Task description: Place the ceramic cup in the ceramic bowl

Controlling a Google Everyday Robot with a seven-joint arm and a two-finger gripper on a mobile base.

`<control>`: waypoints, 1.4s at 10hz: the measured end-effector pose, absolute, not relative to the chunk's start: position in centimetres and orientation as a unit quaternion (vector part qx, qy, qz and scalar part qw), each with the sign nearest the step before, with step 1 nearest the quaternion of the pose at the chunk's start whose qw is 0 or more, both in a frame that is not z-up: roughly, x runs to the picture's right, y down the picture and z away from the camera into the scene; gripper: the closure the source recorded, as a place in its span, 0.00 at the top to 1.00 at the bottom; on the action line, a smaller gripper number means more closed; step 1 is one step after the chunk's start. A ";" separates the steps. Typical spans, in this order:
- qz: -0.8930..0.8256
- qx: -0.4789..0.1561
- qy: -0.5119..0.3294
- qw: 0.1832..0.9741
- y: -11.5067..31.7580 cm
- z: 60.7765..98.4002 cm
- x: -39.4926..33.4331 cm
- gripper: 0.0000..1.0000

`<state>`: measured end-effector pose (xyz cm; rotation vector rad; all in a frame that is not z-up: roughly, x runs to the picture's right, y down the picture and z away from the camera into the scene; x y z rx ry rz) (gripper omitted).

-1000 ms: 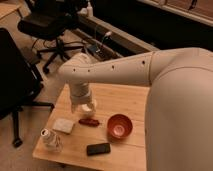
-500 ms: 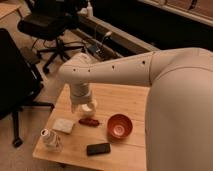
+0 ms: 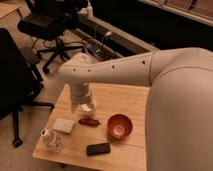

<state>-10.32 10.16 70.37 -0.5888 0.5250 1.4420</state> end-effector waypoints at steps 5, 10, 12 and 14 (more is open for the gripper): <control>0.658 -0.234 0.218 0.682 8.6 73.4 -8.9 0.65; 0.662 -0.207 0.232 0.682 8.4 78.6 -5.9 0.65; 0.660 -0.206 0.241 0.682 8.7 80.6 -5.2 0.65; 0.660 -0.217 0.243 0.677 9.5 82.3 -5.1 0.61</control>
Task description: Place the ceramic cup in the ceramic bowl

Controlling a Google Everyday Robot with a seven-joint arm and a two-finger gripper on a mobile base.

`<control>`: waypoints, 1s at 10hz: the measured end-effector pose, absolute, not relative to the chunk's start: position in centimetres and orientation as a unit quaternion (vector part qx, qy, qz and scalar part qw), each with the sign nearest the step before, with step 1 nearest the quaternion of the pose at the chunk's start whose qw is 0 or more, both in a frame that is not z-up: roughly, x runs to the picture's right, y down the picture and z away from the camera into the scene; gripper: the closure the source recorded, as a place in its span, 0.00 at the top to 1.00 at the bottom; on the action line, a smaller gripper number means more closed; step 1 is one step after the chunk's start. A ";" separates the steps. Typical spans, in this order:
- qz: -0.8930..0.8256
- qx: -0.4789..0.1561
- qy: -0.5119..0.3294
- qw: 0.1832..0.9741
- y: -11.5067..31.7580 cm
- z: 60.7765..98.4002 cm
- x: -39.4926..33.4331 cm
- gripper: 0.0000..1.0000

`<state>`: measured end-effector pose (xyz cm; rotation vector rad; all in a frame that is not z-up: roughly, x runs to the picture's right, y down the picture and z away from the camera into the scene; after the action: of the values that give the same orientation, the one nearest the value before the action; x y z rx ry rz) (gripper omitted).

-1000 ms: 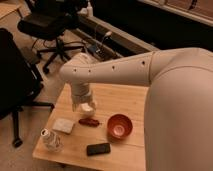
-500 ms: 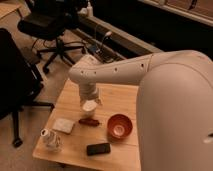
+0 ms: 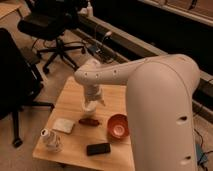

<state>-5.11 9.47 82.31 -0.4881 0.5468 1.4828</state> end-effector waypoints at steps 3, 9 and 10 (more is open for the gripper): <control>0.660 -0.239 0.249 0.667 11.0 84.7 -4.7 0.29; 0.686 -0.210 0.205 0.666 4.6 78.4 -0.7 0.00; 0.698 -0.203 0.208 0.655 4.2 75.9 1.6 0.00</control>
<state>1.59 4.16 75.95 -0.4596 0.4709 1.5819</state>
